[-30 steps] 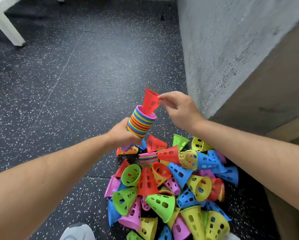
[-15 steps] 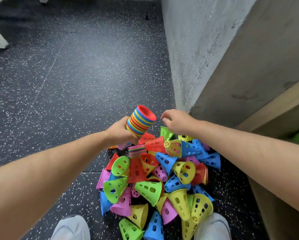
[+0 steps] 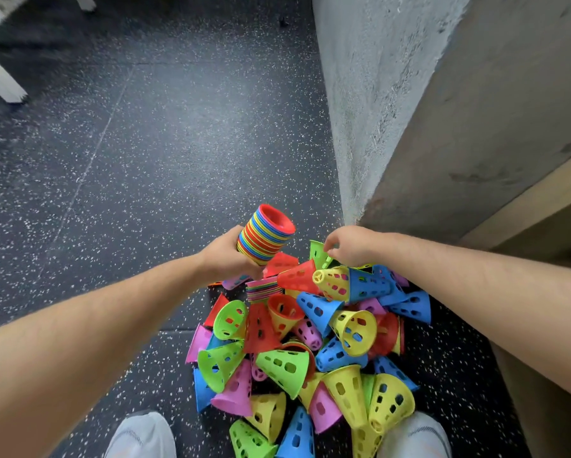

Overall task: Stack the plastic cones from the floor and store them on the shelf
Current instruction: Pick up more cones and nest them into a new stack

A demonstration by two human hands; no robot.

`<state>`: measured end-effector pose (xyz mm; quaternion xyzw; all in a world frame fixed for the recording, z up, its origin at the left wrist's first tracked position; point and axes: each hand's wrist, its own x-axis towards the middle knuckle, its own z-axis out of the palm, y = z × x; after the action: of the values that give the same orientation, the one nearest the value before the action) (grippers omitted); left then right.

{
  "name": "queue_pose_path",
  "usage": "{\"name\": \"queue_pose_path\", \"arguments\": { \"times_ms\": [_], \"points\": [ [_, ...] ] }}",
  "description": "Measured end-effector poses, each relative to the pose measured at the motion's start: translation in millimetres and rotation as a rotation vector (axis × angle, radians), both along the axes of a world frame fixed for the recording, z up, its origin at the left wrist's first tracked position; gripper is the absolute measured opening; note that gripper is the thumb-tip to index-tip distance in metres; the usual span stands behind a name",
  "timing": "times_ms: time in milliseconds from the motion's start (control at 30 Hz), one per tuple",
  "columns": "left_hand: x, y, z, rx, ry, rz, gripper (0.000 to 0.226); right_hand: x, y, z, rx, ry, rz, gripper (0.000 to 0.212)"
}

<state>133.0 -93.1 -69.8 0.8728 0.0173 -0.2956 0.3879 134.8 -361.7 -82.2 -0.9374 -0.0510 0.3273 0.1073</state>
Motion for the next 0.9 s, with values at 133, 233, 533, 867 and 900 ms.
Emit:
{"name": "queue_pose_path", "arguments": {
  "times_ms": [133, 233, 533, 867, 900],
  "points": [
    [0.0, -0.6, 1.9, 0.019, -0.007, 0.023, 0.070, -2.6, -4.2, -1.1, 0.097, -0.100, -0.036, 0.025],
    [-4.6, -2.0, 3.7, 0.025, -0.023, 0.058, 0.071, 0.5, -5.8, 1.7, 0.223, -0.305, -0.125, 0.021],
    [-27.0, -0.7, 14.3, 0.007, -0.062, 0.186, 0.066, 5.3, 12.8, 44.1, 0.845, -0.730, -0.273, 0.025],
    [-38.9, 5.9, 6.7, 0.002, -0.084, 0.216, 0.062, -18.1, 57.8, 34.2, 0.942, -0.547, -0.023, 0.022],
    [-39.9, 8.7, 6.1, 0.003, -0.081, 0.220, 0.063, -16.2, 59.6, 33.2, 0.926, -0.548, -0.083, 0.021]
  ]
}}
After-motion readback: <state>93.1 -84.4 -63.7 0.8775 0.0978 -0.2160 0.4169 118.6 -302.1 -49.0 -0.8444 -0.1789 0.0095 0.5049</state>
